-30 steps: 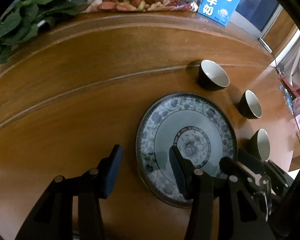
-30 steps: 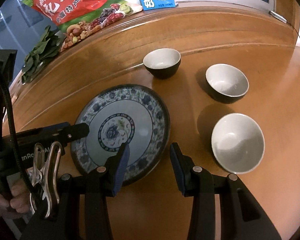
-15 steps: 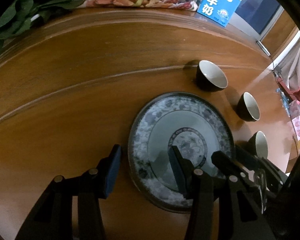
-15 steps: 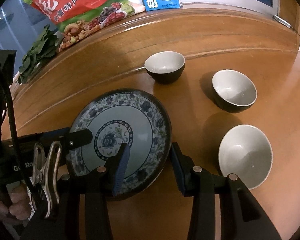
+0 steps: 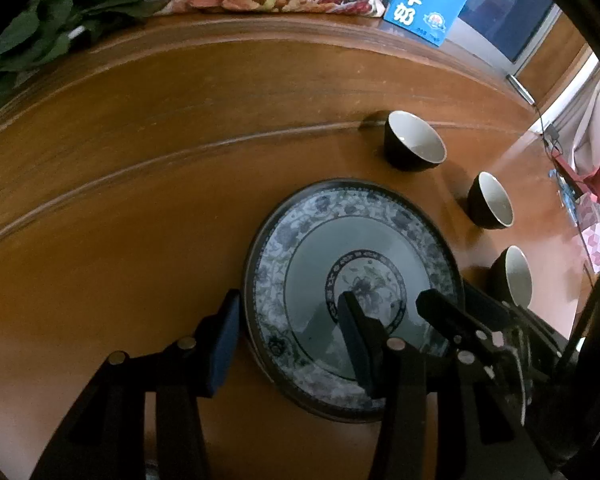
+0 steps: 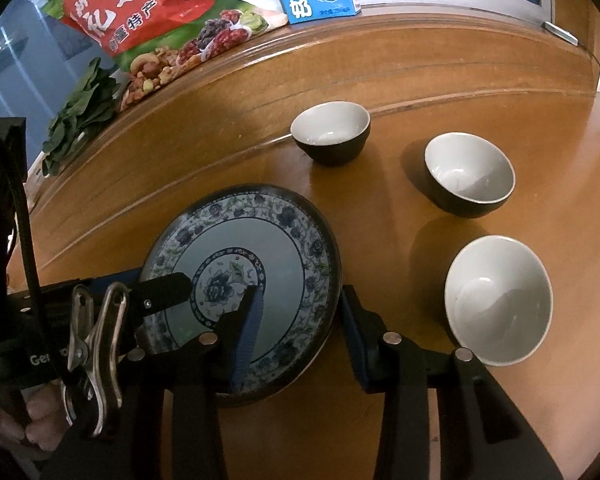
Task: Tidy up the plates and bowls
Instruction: 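Lift the plate with the right gripper and carry it toward the plate stack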
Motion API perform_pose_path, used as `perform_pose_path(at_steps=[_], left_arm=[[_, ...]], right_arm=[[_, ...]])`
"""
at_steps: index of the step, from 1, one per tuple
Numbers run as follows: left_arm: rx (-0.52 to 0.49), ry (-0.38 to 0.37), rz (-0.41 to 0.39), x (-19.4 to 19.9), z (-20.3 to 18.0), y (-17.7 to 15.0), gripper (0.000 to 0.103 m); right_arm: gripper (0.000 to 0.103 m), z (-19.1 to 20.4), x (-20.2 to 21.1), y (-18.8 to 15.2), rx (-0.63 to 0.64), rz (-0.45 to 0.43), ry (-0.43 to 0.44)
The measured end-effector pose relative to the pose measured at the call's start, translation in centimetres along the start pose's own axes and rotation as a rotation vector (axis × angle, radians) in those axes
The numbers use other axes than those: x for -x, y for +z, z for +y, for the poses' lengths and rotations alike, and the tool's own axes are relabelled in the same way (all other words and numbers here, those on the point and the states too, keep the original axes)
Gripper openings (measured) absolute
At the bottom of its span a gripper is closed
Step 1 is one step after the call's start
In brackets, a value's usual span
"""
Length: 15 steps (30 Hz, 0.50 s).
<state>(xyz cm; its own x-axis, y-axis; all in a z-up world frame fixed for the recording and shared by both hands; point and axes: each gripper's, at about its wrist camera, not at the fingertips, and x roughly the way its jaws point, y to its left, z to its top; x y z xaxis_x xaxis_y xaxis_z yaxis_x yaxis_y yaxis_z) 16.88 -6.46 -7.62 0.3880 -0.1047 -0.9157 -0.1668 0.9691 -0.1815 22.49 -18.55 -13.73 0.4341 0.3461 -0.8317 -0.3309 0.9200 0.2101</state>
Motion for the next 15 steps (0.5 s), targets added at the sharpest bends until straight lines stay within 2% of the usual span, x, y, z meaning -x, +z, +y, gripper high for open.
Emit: perform_pose_path(at_steps=[15], left_arm=[[-0.003,0.001,-0.062,3.4,-0.4,-1.2,0.05]], right_arm=[[0.041,1.5,3.0,-1.0,0.004,-0.019,0.015]])
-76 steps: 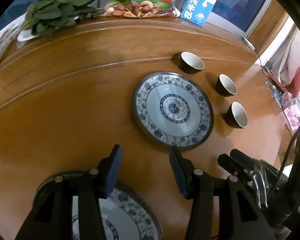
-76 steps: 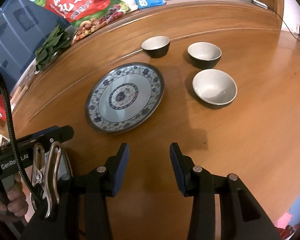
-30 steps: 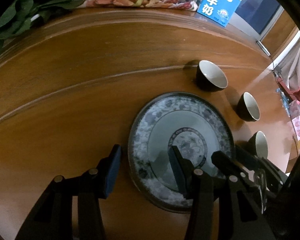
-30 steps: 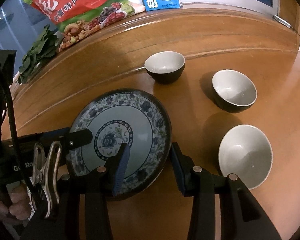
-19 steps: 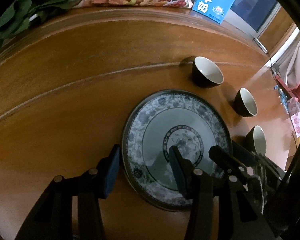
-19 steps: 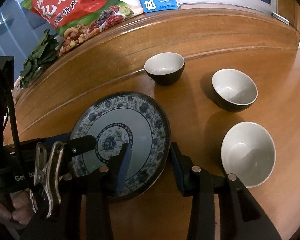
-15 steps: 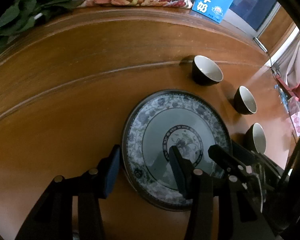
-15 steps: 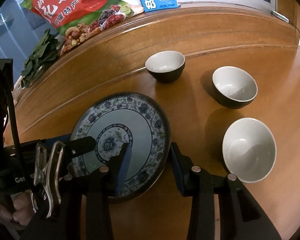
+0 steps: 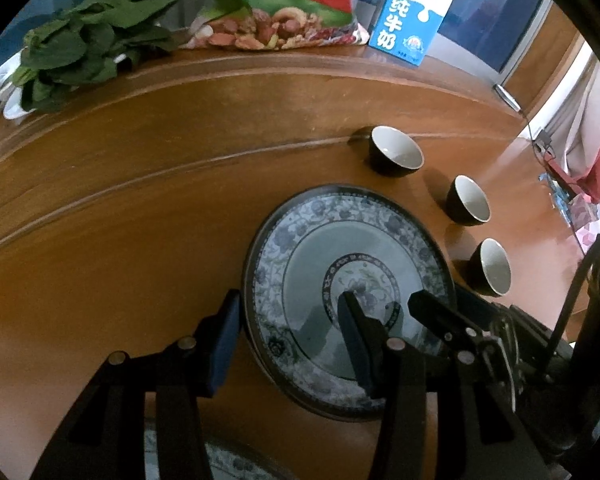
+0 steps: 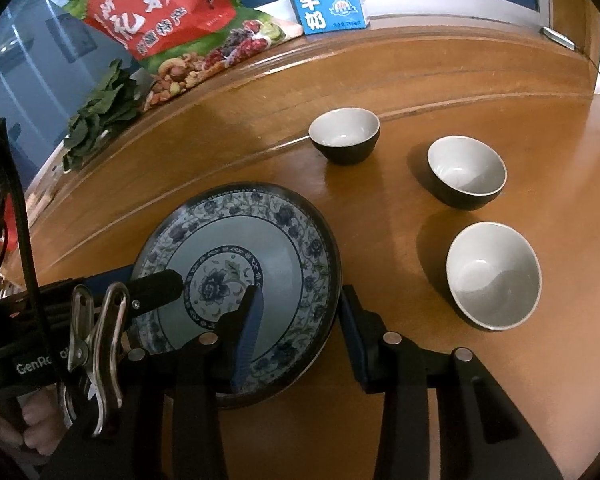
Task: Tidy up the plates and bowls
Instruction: 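Lift the plate with the right gripper and carry it toward the plate stack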
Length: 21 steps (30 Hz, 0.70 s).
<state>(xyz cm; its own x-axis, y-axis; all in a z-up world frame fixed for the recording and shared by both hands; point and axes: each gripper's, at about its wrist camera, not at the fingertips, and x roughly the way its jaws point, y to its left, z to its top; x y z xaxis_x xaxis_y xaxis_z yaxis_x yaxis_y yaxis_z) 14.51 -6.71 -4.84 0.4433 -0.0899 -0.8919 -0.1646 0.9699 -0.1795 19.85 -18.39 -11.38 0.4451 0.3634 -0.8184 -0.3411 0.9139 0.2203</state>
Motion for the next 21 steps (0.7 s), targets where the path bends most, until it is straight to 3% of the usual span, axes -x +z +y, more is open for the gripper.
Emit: perform_pose_path(at_steps=[21], left_arm=[[-0.001,-0.014,-0.046,3.6,1.2,-2.5,0.05]], right_arm=[[0.041,2.7,4.4,-2.8,0.0,-0.038,0.004]])
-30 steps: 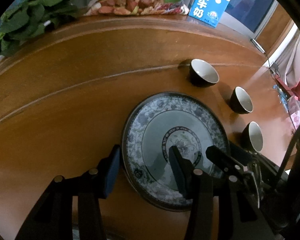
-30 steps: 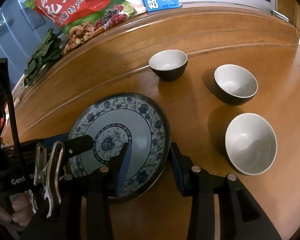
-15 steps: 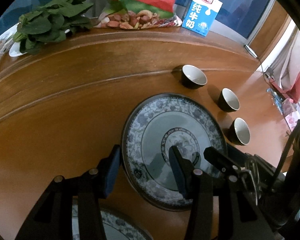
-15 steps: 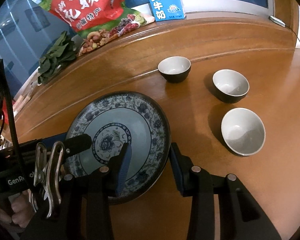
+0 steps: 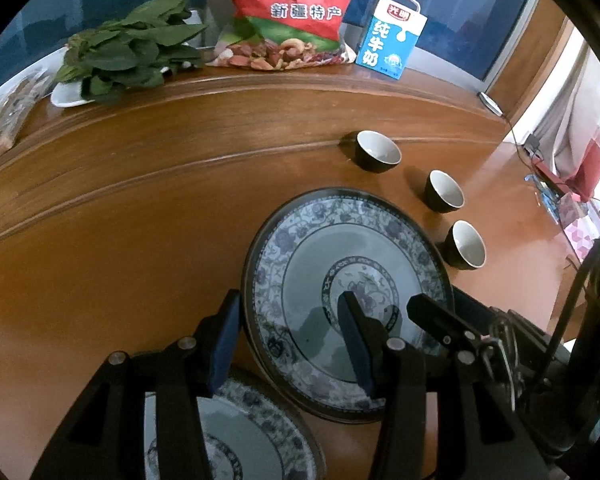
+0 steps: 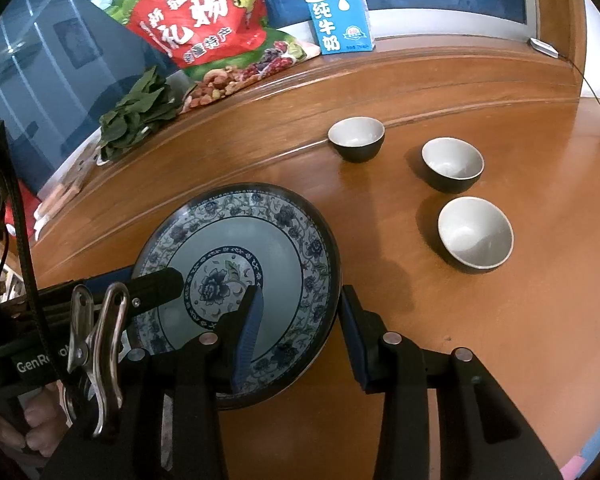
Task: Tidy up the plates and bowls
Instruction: 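Lift the plate with the right gripper and carry it toward the plate stack, then lower the held plate onto the plate stack with the right gripper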
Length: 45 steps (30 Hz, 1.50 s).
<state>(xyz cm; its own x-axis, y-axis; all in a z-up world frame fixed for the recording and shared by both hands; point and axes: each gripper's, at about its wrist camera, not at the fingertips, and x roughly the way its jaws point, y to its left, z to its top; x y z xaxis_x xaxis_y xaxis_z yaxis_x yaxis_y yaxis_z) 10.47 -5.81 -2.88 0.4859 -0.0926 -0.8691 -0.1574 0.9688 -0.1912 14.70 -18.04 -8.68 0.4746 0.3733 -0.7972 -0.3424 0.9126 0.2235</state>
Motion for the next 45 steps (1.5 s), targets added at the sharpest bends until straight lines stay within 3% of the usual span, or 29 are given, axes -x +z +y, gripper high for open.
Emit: perform_pose_path(at_steps=[24,45], left_arm=[[0.011,0.013,-0.012,3.8,4.3,-3.0,0.05],[-0.014,0.026,0.001,5.9,7.3,-5.3,0.05]], right_arm=[[0.041,5.5,1.6,-2.8,0.012,-0.008,0.015],[0.041,8.1,2.0,-4.5,0.015,-0.006,0.026]])
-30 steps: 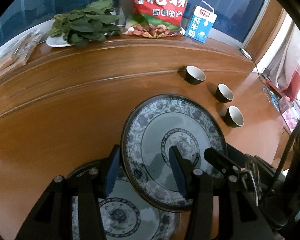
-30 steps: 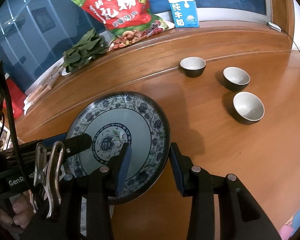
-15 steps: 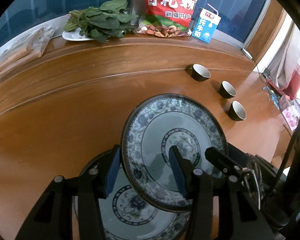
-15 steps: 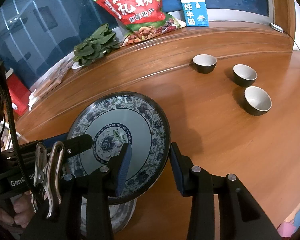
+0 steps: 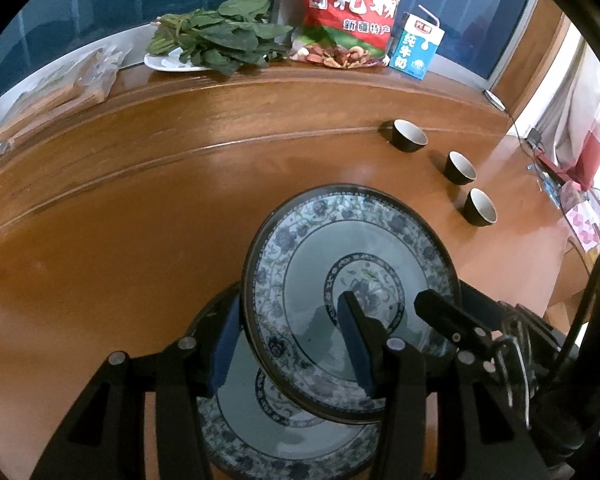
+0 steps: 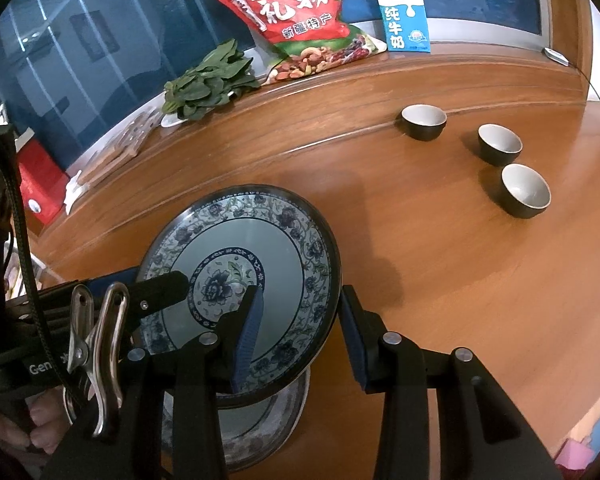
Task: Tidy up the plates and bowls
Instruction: 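Lower the held plate onto the plate stack with the right gripper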
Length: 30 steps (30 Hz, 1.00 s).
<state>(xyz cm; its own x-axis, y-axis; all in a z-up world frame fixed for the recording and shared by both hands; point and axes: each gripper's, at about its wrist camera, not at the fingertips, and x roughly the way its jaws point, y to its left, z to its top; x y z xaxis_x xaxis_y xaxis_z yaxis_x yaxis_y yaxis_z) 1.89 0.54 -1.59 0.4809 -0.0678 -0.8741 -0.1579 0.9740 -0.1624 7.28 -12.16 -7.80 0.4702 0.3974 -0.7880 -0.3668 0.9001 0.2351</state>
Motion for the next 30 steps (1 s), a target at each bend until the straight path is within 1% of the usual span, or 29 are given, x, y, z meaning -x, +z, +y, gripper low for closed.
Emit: perform_pose_path(at_steps=[13,30], left_arm=[[-0.011,-0.001,0.022,0.3,1.0,-1.6,0.05],[0.002,0.013,0.094,-0.7,2.9,-4.3,0.05]], right_arm=[[0.041,0.8,0.1,-1.3,-0.016,0.011,-0.003],[0.041,2.1,-1.1,-3.5,0.01,0.07,-0.004]])
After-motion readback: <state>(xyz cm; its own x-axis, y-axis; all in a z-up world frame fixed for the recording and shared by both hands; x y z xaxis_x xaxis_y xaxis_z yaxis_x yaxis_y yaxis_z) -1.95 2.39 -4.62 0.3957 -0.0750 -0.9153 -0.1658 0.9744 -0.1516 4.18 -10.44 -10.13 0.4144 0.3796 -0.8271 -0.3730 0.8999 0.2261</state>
